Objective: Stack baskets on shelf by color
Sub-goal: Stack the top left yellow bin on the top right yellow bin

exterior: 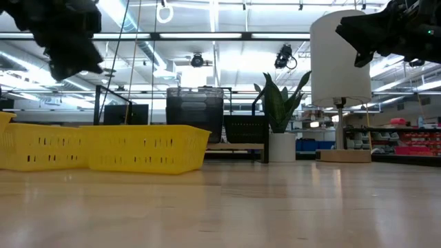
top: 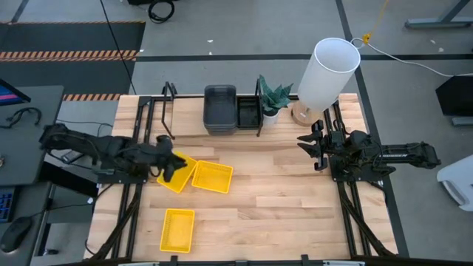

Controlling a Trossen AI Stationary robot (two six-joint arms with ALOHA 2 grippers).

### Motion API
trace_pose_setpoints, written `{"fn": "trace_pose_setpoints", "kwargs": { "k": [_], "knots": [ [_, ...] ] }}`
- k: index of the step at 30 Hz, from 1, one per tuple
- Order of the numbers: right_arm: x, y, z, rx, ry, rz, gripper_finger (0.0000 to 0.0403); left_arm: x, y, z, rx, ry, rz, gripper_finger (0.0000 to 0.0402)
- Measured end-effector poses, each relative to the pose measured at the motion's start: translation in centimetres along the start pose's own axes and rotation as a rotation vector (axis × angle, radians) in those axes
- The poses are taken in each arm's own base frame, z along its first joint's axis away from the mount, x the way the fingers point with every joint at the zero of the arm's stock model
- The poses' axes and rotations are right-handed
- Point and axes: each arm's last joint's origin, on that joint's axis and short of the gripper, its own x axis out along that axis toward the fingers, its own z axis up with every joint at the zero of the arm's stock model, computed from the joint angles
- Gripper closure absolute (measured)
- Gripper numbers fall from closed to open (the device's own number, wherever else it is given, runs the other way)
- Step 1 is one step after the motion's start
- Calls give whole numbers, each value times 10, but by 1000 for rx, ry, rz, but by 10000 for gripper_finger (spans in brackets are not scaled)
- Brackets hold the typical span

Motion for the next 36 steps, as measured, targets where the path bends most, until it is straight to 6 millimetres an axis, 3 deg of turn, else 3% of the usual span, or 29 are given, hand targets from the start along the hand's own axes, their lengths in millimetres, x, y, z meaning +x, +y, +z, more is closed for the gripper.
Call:
{"fn": "trace_pose_setpoints", "kwargs": {
  "k": [9, 18, 27, 32, 36],
  "knots": [
    [0, 0, 0, 0, 0, 0, 294, 22, -19, -10, -123, 449, -8, 285],
    [0, 0, 0, 0, 1, 0, 294, 38, -54, -24, -1, 669, 128, 285],
    [0, 0, 0, 0, 1, 0, 294, 50, -74, -28, 158, 637, 290, 285],
    [0, 0, 0, 0, 1, 0, 294, 63, -67, -26, 69, 577, 404, 283],
    [0, 0, 0, 0, 1, 0, 294, 72, -64, -25, 42, 571, 451, 256]
  ]
}}
